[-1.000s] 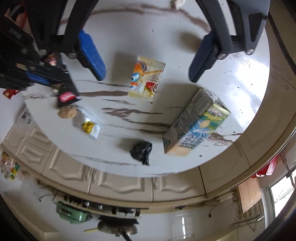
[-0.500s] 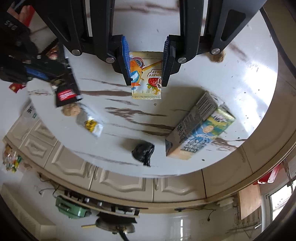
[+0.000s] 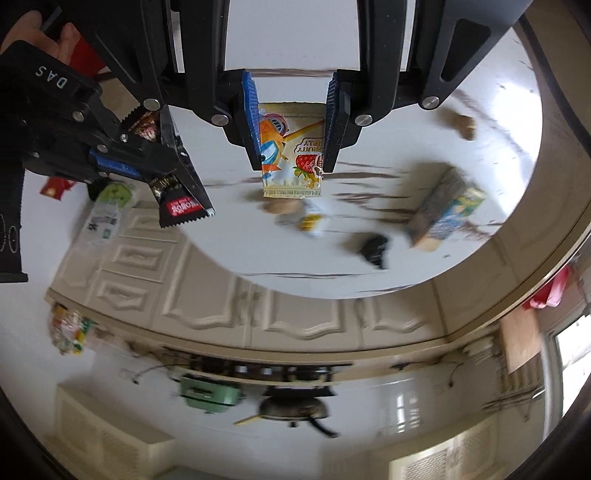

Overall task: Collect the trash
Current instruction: 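Carry pouch and dark wrapper to the blue bin and release both, then move both open tools back over the table, then grasp the brown crumpled paper with the right tool, then grasp milk carton with left tool while right tool holds brown paper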

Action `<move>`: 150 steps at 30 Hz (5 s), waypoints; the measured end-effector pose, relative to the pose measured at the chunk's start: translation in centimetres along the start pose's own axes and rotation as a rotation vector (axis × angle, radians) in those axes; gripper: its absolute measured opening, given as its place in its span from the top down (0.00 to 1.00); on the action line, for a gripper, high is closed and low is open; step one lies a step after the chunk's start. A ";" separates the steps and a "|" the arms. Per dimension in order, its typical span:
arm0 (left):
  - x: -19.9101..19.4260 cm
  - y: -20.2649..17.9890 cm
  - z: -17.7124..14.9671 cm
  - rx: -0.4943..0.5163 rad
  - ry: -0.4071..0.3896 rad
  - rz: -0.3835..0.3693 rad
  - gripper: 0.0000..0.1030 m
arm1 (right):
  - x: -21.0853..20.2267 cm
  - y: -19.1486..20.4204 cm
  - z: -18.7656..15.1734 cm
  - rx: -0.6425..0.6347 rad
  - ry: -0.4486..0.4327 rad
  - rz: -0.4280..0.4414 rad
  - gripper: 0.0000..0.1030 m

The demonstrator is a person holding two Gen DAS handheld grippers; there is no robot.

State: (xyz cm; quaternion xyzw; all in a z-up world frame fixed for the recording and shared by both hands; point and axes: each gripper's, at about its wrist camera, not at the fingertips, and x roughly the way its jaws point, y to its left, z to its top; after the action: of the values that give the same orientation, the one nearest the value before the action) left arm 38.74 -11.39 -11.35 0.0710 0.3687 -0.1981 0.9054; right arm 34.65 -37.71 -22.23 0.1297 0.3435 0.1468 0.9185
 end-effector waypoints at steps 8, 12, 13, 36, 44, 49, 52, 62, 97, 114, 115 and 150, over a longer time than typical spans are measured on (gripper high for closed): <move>1.6 -12.1 -0.9 0.126 0.061 -0.122 0.75 | -8.5 -8.1 -4.4 0.128 -0.065 -0.124 0.90; 5.6 -18.3 -1.8 0.190 0.144 -0.186 0.75 | -11.9 -13.4 -7.6 0.216 -0.070 -0.199 0.90; 6.6 -19.5 -2.1 0.201 0.160 -0.195 0.75 | -12.3 -14.7 -8.4 0.237 -0.065 -0.218 0.90; 33.4 -34.3 -3.7 0.309 0.450 -0.173 0.25 | -6.9 -34.9 -22.2 0.627 0.070 -0.316 0.88; 29.6 -34.2 -2.6 0.303 0.393 -0.103 0.25 | -6.0 -34.5 -21.4 0.640 0.039 -0.315 0.53; 24.1 -34.0 -2.7 0.297 0.337 -0.099 0.25 | -8.8 -32.0 -19.8 0.607 -0.009 -0.335 0.47; 19.9 -33.2 -2.9 0.284 0.292 -0.106 0.25 | -12.0 -29.6 -18.6 0.588 -0.061 -0.362 0.44; 1.4 -27.7 -3.5 0.241 0.014 -0.106 0.14 | -21.4 -16.7 -11.1 0.373 -0.248 -0.388 0.27; -29.5 -2.2 -21.0 -0.134 -0.501 0.334 0.01 | -10.7 21.2 2.7 -0.284 -0.387 -0.237 0.00; -12.6 9.1 -10.5 -0.240 -0.146 0.339 0.01 | 8.4 4.7 3.8 -0.128 0.100 -0.295 0.00; -11.7 9.8 -10.1 -0.245 -0.131 0.330 0.01 | 9.5 4.1 3.8 -0.129 0.121 -0.294 0.00; 17.5 21.9 9.4 -0.035 0.171 0.156 0.45 | 13.4 3.2 3.6 -0.124 0.187 -0.076 0.62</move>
State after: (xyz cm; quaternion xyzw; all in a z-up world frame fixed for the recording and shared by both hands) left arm 65.13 0.57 -17.20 0.1002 0.4413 -0.1139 0.8844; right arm 46.09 -30.45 -26.49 0.0453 0.4224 0.1445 0.8937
